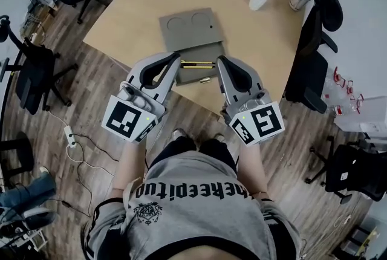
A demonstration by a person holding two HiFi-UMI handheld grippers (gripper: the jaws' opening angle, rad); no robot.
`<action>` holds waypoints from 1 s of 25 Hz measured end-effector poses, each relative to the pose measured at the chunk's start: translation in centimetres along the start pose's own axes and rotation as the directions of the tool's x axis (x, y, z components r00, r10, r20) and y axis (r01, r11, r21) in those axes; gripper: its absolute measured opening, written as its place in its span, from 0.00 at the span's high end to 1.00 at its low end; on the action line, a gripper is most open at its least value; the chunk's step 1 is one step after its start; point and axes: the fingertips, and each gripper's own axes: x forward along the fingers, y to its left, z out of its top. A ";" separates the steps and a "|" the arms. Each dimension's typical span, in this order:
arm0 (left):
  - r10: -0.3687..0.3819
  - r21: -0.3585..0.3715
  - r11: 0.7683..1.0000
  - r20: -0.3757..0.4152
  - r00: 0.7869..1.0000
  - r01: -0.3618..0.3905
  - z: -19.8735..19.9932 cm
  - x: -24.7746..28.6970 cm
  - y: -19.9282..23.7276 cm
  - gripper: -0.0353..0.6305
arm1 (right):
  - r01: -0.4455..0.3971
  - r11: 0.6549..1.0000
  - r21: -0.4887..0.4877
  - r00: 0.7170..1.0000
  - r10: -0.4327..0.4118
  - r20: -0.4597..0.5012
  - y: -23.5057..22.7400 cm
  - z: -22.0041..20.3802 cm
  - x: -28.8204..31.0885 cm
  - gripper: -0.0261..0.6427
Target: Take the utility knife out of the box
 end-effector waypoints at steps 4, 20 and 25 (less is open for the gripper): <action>-0.030 -0.004 1.000 0.006 1.000 0.030 0.0 -0.4 0.4 0.92 | 0.035 0.999 -0.003 0.999 -0.035 0.000 0.5 0.0 0.1 0.95; 0.002 -0.017 1.000 -0.001 1.000 -0.002 -1.2 -1.1 2.8 0.92 | 0.032 0.999 -0.008 0.997 -0.033 -0.067 -1.2 -1.9 2.9 0.95; 0.033 -0.018 0.999 -0.006 0.999 -0.033 -1.5 -0.5 4.9 0.92 | 0.010 1.000 -0.010 0.996 -0.011 -0.094 -2.2 -2.5 5.2 0.95</action>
